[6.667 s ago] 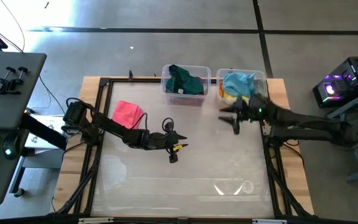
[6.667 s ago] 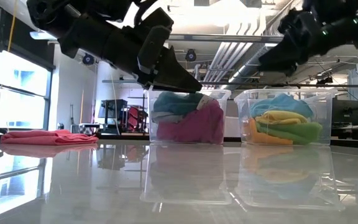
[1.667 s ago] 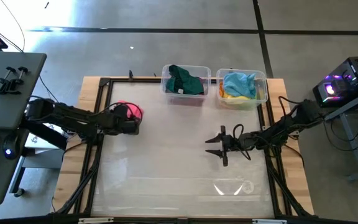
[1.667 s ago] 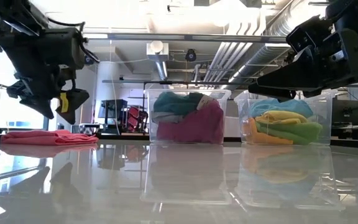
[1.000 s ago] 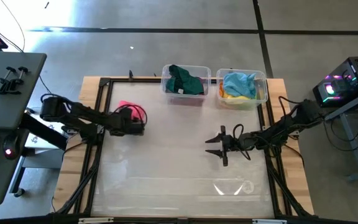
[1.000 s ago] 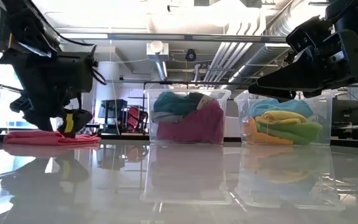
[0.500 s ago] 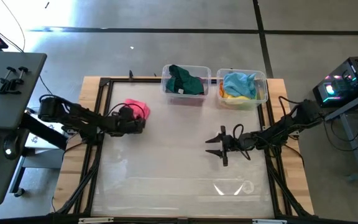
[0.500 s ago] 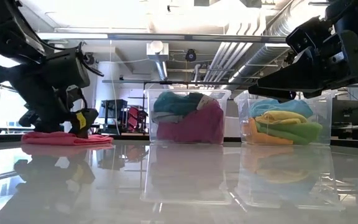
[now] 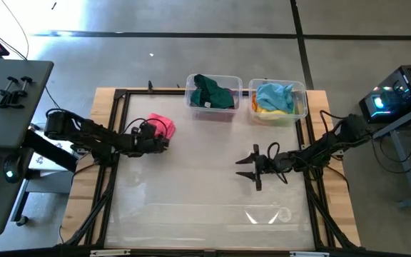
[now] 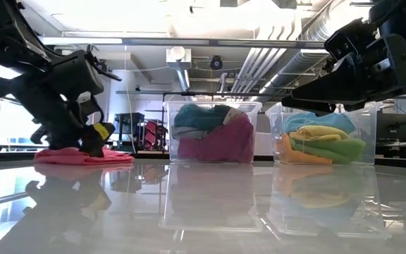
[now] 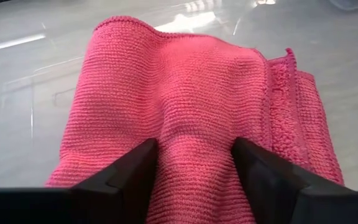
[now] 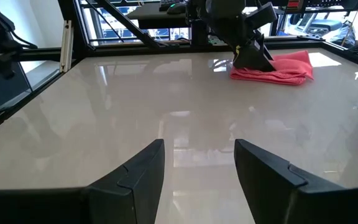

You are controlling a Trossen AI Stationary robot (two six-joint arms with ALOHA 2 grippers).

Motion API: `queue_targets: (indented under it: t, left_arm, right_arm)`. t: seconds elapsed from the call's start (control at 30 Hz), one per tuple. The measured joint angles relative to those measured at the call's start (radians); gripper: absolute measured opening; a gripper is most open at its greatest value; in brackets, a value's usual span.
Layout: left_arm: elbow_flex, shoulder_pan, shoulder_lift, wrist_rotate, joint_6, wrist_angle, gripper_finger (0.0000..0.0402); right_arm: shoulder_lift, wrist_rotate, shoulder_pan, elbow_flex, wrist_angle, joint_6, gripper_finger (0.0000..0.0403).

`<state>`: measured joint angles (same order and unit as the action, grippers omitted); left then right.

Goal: Sort towels by color in basket
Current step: Put the pink towel into the right transparent bin

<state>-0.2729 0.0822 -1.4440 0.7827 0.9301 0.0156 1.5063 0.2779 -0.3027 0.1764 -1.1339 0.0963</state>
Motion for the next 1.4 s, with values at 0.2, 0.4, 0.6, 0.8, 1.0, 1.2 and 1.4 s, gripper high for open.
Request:
queue_targets:
  t: [0.2,0.4,0.6,0.8,1.0,1.2,1.4]
  left_arm:
    - [0.000,0.000,0.000,-0.009,-0.027,0.018,0.0168]
    - [0.000,0.000,0.000,-0.021,-0.057,0.040,0.0132]
    - [0.000,0.000,0.000,-0.042,-0.098,0.065,0.0083]
    - [0.000,-0.005,0.000,-0.055,-0.127,0.094,0.0013]
    - [0.002,-0.055,-0.004,-0.115,-0.298,0.278,0.0010]
    - [0.002,-0.124,-0.003,-0.120,-0.464,0.555,0.0003]
    - [-0.002,-0.190,-0.002,-0.140,-0.591,0.808,0.0002]
  right_arm:
    - [0.000,0.000,0.000,0.000,0.000,0.000,0.0190]
    - [0.000,0.000,0.000,0.000,0.000,0.000,0.0190]
    - [0.000,0.000,0.000,0.000,0.000,0.000,0.0190]
    - [0.000,0.001,0.000,0.000,0.000,0.000,0.0190]
    - [0.000,0.001,0.000,0.000,-0.001,0.000,0.0190]
    - [0.000,-0.009,0.000,0.000,-0.001,-0.025,0.0190]
    - [0.000,-0.011,0.001,0.000,-0.001,-0.016,0.0190]
